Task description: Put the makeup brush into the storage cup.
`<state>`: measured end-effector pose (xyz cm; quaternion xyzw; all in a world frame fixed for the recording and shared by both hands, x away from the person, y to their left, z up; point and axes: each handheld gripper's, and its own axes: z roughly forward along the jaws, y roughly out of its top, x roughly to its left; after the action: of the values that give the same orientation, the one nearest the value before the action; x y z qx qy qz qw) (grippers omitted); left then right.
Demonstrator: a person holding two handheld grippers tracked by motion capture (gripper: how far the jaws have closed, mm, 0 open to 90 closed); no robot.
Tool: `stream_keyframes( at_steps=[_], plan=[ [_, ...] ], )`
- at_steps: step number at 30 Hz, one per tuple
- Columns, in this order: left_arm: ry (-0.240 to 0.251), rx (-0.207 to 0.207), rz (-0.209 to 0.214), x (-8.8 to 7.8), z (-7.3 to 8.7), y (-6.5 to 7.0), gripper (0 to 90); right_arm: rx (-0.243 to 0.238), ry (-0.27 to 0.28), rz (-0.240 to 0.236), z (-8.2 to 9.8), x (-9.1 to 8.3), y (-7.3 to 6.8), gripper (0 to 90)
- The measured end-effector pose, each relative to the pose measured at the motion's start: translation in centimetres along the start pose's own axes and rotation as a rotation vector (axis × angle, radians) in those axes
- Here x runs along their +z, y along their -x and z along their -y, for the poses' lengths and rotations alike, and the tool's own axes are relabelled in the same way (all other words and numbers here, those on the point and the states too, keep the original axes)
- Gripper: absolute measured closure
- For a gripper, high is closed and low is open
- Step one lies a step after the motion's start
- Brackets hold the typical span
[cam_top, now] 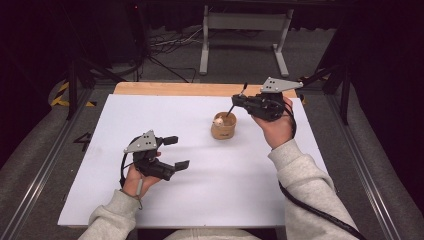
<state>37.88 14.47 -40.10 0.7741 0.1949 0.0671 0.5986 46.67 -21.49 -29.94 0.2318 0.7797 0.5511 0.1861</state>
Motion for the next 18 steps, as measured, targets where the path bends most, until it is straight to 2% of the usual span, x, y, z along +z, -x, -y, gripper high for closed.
stream_keyframes(
  at_steps=[12,18],
  plan=[
    [-0.006,0.002,-0.009,-0.1,0.0,-0.2,6.3,0.016,-0.017,0.058,-0.5,0.9,1.7,85.5],
    [-0.01,-0.001,-0.013,-0.1,0.0,-0.3,6.3,0.039,-0.029,0.097,0.4,1.5,2.3,85.5]
  ],
)
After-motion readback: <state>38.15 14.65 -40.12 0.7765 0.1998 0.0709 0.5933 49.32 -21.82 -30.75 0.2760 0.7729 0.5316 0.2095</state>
